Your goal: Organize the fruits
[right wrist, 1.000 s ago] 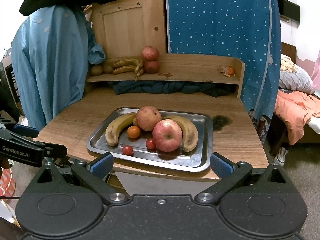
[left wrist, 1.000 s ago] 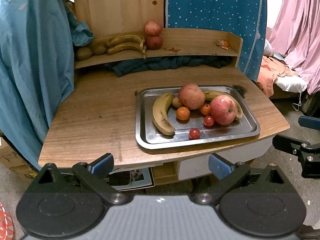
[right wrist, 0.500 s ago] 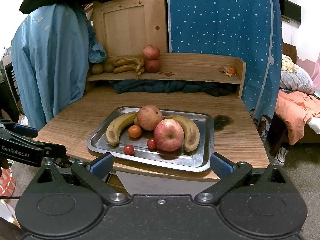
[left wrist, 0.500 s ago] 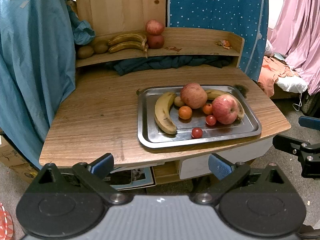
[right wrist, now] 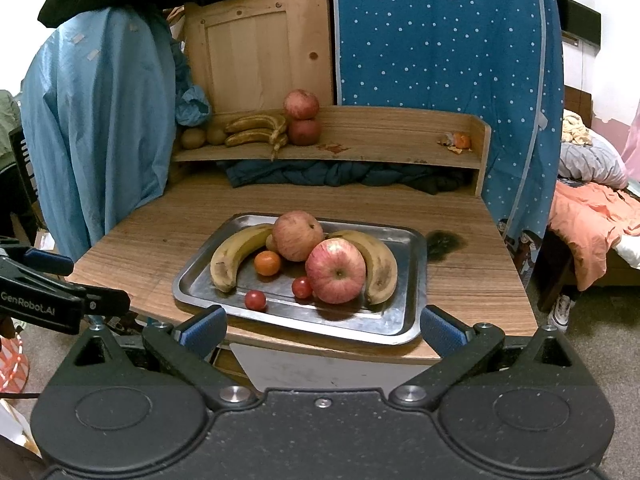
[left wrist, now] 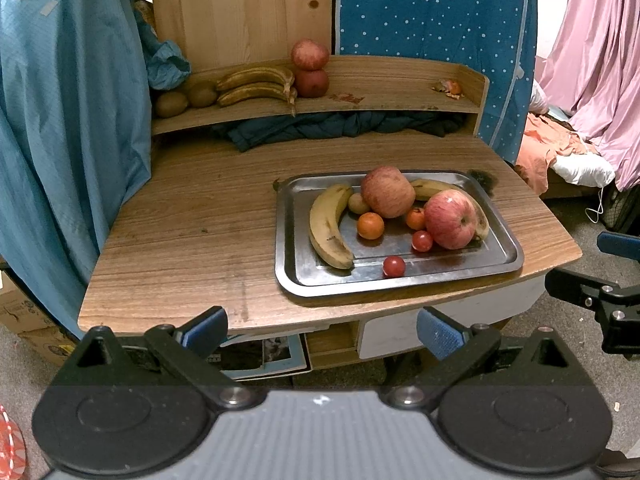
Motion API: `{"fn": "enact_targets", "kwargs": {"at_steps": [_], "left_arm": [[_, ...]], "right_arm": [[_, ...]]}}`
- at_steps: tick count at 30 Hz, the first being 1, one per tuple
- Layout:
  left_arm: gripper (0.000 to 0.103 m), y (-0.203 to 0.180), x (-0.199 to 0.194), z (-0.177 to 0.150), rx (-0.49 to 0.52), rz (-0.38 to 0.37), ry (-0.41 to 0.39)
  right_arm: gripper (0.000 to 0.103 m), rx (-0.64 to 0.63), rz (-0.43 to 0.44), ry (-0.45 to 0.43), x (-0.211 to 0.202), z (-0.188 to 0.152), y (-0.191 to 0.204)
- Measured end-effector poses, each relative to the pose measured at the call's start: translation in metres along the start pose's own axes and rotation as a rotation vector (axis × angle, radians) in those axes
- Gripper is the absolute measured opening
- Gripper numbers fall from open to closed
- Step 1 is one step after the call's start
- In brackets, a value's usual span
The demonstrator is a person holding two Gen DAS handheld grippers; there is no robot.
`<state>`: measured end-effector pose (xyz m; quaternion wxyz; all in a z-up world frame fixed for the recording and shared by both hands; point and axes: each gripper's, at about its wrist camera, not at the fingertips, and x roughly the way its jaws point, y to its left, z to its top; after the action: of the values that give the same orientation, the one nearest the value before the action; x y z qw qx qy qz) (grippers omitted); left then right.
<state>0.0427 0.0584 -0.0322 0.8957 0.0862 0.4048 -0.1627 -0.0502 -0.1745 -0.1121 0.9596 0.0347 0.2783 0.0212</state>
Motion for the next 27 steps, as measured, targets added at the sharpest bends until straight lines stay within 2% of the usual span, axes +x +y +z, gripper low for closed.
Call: {"fn": "enact_targets", "kwargs": {"at_steps": [27], "left_arm": [[0.103,-0.0027,0.0009,0.0012,0.0,0.001,0.003]], "right_arm": [[0.102,0.0,-0.001,0.003,-0.0004,0.0008,-0.0013]]}}
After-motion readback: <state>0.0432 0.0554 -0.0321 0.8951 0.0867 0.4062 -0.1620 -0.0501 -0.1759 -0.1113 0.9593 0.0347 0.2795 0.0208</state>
